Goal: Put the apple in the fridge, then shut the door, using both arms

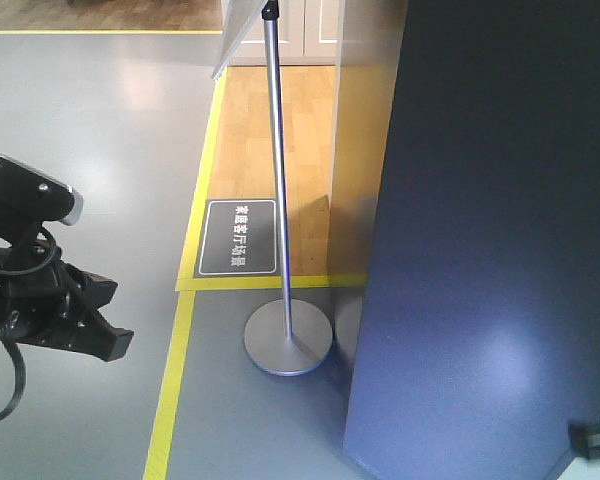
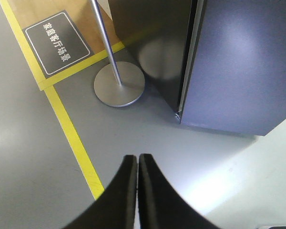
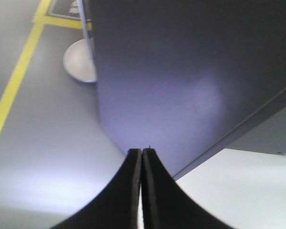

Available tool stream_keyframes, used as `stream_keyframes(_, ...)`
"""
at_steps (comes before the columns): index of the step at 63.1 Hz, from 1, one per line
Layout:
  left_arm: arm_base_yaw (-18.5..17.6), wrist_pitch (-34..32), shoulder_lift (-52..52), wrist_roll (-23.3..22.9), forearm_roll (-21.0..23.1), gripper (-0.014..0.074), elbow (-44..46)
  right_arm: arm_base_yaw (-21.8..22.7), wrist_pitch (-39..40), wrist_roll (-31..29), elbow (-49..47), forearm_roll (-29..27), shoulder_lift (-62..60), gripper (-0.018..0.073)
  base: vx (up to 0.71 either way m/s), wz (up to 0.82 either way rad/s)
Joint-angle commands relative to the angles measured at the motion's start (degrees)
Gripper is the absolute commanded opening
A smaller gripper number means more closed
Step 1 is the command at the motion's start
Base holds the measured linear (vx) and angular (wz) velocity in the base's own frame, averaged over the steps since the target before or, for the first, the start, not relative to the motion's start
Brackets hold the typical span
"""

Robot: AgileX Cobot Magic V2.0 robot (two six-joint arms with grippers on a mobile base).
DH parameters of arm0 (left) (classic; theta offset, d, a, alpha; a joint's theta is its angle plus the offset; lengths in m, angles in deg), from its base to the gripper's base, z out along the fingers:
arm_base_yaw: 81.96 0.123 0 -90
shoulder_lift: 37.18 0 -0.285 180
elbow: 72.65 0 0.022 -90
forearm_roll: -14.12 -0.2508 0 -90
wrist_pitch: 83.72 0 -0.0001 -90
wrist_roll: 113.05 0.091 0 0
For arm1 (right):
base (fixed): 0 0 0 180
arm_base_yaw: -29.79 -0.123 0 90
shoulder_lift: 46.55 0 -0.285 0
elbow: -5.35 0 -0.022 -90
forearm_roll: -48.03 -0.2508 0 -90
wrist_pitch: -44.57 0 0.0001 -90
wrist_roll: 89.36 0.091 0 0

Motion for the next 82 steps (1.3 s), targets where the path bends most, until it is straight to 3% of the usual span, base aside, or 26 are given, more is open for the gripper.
stream_keyframes(1, 0.1, -3.7, -1.3, -0.6, 0.0, -0.0006, 1.5, 1.3, 3.8, 6.5, -5.5, 8.5, 3.0, -0.0007, 0.0, 0.0)
stream_keyframes(6, 0.1, -3.7, -1.3, -0.6, 0.0, -0.0006, 1.5, 4.5, 4.6, 7.6, -8.7, 10.8, 5.8, -0.0005, 0.0, 0.0)
stream_keyframes(12, 0.1, -3.7, -1.3, -0.6, 0.0, -0.0006, 1.5, 10.4, 7.2, 6.0, -12.7, 9.0, 8.8, -0.0005, 0.0, 0.0)
stream_keyframes(28, 0.1, -3.7, -1.3, -0.6, 0.0, -0.0006, 1.5, 23.8, 16.2, -11.7, -21.9, -8.8, 16.7, -0.0004, 0.0, 0.0)
stream_keyframes(34, 0.1, -3.7, -1.3, -0.6, 0.0, -0.0006, 1.5, 26.7, 20.7, -14.2, -24.7, -11.5, 18.6, -0.0004, 0.0, 0.0)
stream_keyframes(50, 0.1, -3.7, -1.3, -0.6, 0.0, -0.0006, 1.5, 28.5, 27.9, -14.4, -31.6, -10.8, 25.0, -0.0004, 0.0, 0.0)
stream_keyframes(82, 0.1, -3.7, -1.3, -0.6, 0.0, -0.0006, 1.5, 28.5, 31.5, -14.4, -48.6, -10.8, 44.5, -0.0004, 0.0, 0.0)
